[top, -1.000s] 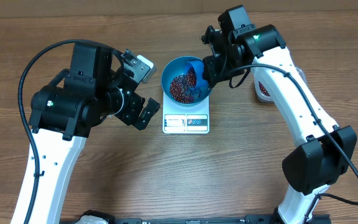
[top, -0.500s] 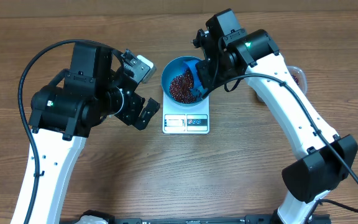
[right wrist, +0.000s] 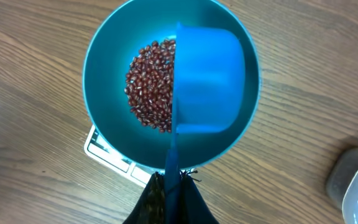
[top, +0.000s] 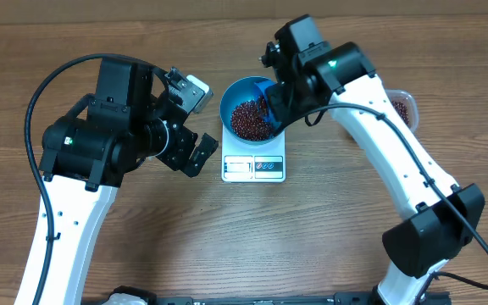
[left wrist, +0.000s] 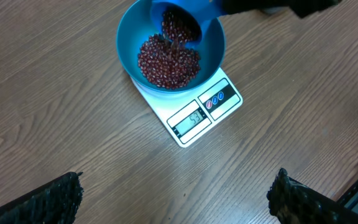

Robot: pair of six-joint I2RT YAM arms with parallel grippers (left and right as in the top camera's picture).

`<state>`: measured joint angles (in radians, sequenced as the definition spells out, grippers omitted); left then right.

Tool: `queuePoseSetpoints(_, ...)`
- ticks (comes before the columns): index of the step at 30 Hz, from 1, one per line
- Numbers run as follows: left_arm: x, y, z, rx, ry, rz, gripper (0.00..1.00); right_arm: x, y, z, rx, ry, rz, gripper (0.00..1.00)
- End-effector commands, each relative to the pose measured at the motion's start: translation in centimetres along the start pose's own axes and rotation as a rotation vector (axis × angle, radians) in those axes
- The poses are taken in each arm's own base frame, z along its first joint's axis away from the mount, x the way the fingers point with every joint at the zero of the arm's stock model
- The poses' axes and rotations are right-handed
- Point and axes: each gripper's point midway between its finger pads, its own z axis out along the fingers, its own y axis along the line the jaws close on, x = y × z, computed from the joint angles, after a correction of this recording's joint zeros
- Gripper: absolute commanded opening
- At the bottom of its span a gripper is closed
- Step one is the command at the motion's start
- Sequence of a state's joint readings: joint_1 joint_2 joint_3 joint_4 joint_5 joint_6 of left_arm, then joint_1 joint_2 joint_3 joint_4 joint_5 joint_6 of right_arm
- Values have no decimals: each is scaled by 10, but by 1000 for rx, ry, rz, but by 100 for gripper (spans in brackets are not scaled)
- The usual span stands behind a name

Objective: Scoop item into bowl and weigh 150g on scale
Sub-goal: 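Tilt the scoop with the right gripper to pour beans into the bowl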

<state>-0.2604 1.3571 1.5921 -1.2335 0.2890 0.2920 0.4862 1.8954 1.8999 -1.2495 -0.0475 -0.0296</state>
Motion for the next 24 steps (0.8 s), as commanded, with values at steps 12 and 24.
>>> queuePoseSetpoints(12, -6, -3, -5, 10, -24, 23, 100, -15, 15, -41, 146, -122, -91, 4)
queuePoseSetpoints(24, -6, -3, -5, 10, -24, 23, 99, -11, 25, -61, 298, -159, -175, 4)
